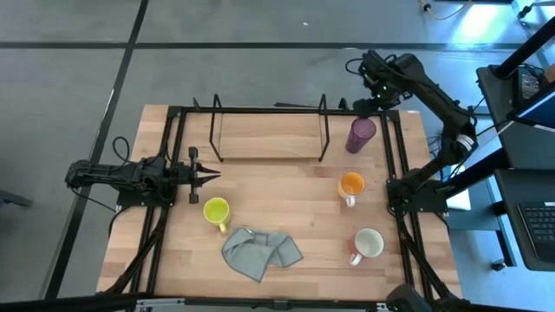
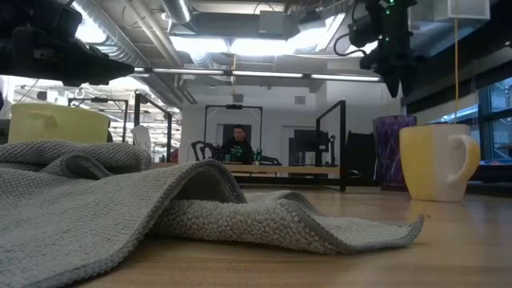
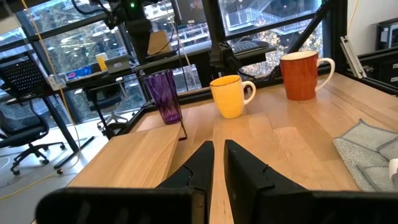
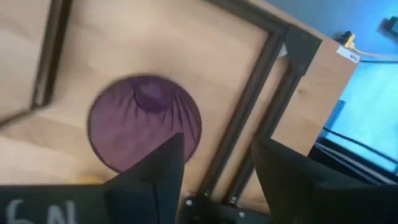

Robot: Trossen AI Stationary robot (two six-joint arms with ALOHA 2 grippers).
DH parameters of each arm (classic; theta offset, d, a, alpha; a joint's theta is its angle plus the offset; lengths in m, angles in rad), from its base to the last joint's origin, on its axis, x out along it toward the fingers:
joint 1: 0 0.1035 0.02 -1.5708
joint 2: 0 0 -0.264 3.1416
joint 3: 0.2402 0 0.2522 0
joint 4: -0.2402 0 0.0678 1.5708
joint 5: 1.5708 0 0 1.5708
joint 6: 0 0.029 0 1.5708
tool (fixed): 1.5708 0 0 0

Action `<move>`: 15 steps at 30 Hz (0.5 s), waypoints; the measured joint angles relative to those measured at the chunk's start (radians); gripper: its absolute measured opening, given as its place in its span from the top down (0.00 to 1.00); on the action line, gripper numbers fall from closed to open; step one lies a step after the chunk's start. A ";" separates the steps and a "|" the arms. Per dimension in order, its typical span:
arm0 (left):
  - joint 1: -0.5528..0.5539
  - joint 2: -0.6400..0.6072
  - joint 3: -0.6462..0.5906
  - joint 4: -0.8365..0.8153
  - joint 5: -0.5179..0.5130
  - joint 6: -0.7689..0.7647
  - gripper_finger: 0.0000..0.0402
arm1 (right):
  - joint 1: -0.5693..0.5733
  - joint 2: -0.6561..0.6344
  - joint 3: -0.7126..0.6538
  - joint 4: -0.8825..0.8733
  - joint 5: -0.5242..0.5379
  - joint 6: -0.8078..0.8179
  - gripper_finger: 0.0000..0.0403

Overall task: Stack small to large cups/mugs on shelf
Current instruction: Put the violet cup on the shelf

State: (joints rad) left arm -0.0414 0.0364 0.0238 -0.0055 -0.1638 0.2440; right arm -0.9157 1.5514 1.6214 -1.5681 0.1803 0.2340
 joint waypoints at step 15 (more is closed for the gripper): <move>0.000 0.000 0.000 0.000 0.000 0.000 0.92 | -0.022 -0.351 -0.446 0.318 -0.105 -0.087 0.53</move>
State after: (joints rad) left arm -0.0414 0.0364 0.0242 -0.0055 -0.1638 0.2440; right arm -0.9373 1.2000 1.1755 -1.2501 0.0750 0.1469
